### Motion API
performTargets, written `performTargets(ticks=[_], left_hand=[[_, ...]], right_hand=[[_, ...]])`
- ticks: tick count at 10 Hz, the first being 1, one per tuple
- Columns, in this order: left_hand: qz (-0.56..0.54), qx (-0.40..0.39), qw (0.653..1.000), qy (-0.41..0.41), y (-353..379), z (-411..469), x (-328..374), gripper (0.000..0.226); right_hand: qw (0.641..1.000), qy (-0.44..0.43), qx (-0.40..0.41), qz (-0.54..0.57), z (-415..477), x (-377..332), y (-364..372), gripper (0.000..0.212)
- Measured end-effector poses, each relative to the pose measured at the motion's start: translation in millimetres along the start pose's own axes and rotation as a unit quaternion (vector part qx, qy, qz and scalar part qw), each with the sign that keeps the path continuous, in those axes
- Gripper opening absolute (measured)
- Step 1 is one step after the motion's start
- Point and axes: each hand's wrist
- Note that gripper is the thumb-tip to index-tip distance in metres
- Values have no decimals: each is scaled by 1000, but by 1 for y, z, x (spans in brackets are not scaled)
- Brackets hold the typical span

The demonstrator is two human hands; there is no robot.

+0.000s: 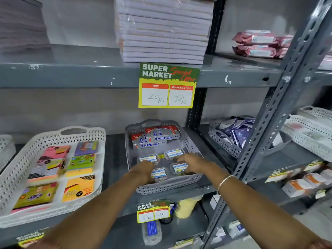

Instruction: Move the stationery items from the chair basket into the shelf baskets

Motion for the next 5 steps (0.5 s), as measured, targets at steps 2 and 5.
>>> performTargets(ticks=[2,5], left_hand=[[5,12,1000,-1,-2,-5,0,48],[-46,81,996,6,-8,-18,-4,49]], right_hand=[[999,-19,-7,37,-1,3,-1,50],[997,10,54,49,-18,-17,-17,69]])
Point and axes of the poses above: each hand's wrist, its own z-axis towards the middle knuckle, its own y-axis out of the palm, x = y × z, and after that the axes turned 3 degrees about -y, right-handed
